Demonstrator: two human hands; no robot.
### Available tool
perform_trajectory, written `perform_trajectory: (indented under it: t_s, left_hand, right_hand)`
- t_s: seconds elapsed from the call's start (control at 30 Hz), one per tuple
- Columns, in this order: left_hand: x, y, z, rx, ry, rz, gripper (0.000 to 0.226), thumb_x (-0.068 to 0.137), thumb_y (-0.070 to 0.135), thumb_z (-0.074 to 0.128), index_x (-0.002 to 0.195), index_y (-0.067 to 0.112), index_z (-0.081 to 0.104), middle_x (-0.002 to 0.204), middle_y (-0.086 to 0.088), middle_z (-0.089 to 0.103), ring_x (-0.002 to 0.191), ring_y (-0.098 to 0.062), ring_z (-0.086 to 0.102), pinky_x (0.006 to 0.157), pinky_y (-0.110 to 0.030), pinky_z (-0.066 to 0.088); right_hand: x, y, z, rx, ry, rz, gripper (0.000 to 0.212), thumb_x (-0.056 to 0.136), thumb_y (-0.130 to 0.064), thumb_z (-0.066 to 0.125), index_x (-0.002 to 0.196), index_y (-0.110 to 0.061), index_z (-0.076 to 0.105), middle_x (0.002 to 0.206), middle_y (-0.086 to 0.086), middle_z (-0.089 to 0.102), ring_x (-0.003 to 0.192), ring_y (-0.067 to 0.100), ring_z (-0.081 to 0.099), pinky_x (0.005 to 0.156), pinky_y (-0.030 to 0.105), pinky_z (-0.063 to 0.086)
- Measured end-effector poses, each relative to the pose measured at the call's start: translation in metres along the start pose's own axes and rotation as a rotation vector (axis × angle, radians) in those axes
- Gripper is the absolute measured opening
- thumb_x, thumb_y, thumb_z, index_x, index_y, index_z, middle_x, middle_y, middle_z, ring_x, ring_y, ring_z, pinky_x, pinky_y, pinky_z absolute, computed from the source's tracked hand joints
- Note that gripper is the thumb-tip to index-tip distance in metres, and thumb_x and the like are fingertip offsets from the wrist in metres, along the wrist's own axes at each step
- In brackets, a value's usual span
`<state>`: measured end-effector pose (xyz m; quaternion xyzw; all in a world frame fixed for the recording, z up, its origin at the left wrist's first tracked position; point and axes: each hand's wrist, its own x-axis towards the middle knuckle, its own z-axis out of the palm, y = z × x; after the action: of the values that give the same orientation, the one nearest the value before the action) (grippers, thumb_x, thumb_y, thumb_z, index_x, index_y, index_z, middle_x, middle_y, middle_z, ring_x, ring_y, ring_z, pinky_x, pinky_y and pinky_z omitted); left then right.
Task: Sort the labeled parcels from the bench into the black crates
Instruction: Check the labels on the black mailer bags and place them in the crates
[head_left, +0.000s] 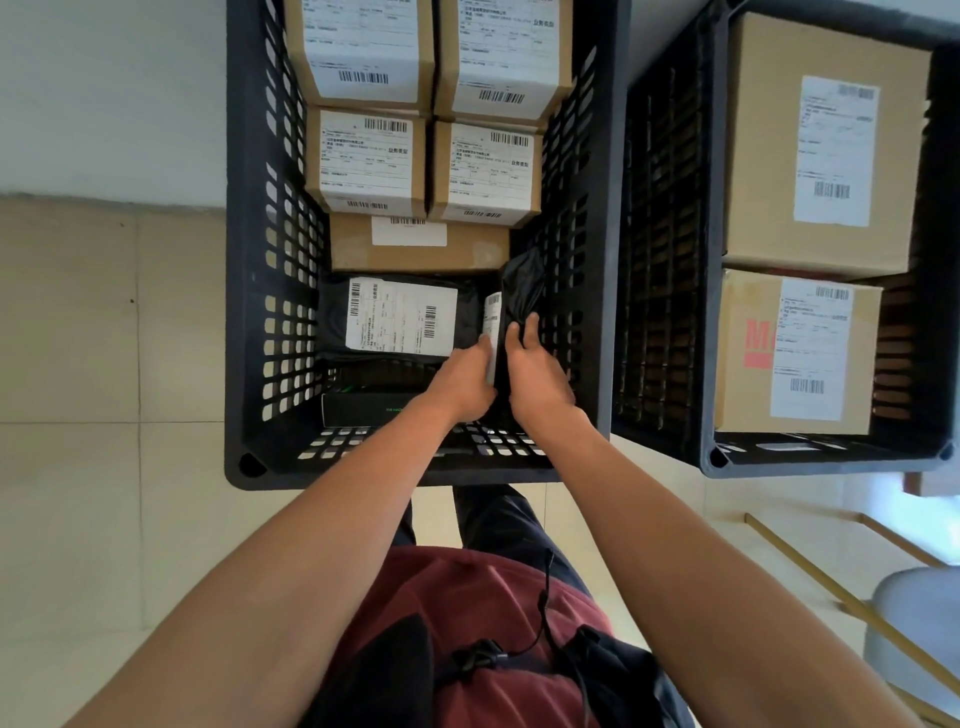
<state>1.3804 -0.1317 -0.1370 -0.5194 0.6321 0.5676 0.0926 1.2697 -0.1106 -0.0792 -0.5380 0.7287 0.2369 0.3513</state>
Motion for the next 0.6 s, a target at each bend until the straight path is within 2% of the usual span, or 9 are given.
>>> perform_trajectory:
  t_s: [0.1,0.3,0.53,0.6]
  left_hand:
    - [0.005,0.001,0.002,0.109,0.031,-0.013,0.064,0.088,0.005,0.071,0.145,0.003,0.042,0.119,-0.02,0.067,0.109,-0.037,0.066,0.089,-0.043,0.056]
    - [0.008,0.001,-0.003,0.297,0.084,0.033,0.051,0.081,0.017,0.081,0.125,0.007,0.057,0.114,-0.016,0.068,0.105,-0.034,0.065,0.091,-0.047,0.055]
    - [0.003,0.005,-0.007,0.395,0.076,0.048,0.052,0.085,0.027,0.077,0.129,0.011,0.054,0.117,-0.012,0.068,0.11,-0.033,0.063,0.091,-0.048,0.052]
    - [-0.002,0.005,-0.009,0.399,0.06,0.046,0.053,0.089,0.03,0.074,0.135,0.014,0.053,0.121,-0.011,0.067,0.115,-0.034,0.062,0.093,-0.049,0.051]
  right_hand:
    - [0.011,0.0,0.004,0.01,-0.018,-0.004,0.092,0.093,0.011,0.06,0.166,-0.009,0.008,0.173,0.016,-0.012,0.129,0.042,0.056,0.1,0.053,0.053]
    - [0.019,0.001,0.007,0.026,-0.047,-0.007,0.093,0.093,0.01,0.062,0.166,-0.008,0.007,0.172,0.019,-0.015,0.131,0.043,0.055,0.104,0.054,0.051]
    - [0.02,0.006,0.007,0.122,-0.064,-0.033,0.093,0.093,0.008,0.063,0.166,-0.01,0.008,0.172,0.017,-0.016,0.139,0.04,0.048,0.11,0.05,0.047]
    - [0.015,0.006,0.003,0.225,-0.055,-0.03,0.085,0.095,0.008,0.06,0.165,-0.011,0.015,0.173,0.015,-0.013,0.147,0.038,0.04,0.115,0.047,0.043]
